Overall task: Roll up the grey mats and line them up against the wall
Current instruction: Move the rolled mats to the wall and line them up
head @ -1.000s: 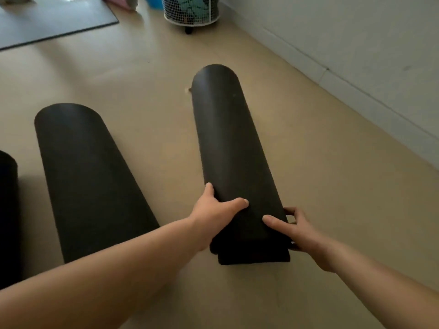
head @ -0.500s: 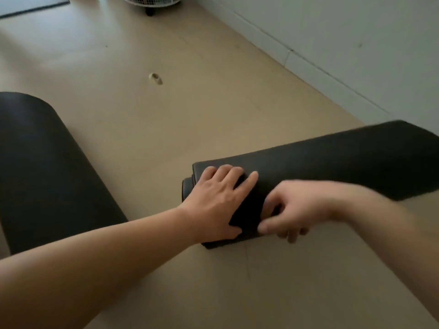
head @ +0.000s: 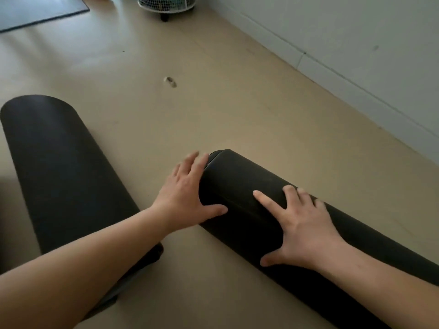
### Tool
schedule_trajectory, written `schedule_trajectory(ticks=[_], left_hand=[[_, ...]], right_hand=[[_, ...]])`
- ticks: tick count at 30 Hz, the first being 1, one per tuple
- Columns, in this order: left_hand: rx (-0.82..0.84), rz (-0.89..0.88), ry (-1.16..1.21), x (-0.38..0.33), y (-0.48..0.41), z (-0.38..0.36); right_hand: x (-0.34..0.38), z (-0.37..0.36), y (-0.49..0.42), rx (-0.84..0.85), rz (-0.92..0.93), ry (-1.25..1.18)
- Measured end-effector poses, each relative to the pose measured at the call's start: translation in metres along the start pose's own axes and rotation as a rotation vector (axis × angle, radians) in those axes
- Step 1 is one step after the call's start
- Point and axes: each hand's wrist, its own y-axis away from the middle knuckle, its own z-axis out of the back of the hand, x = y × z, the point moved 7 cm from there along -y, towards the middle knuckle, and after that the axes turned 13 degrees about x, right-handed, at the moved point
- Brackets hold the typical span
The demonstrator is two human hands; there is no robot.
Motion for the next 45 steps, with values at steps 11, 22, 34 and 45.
schedule_trajectory(ticks=[11, 22, 34, 45], left_hand=[[0.059, 0.153, 0.125, 0.037, 0.018, -0.02], [-0.08, 0.086, 0.148, 0.004, -0.038, -0.008], [-0.19, 0.143, 0.263, 0.029, -0.006, -0.034], [-0.096, 0.129, 0.254, 0.014, -0.007, -0.04]], right_hand=[[-0.007, 0.01, -0.008, 0.164, 0.002, -0.165], [-0.038, 0.024, -0.012, -0.112, -0.145, -0.088], [-0.021, 0.013, -0.01, -0.138, -0.045, 0.002], [-0.038, 0.015, -0.005, -0.097, -0.009, -0.061]])
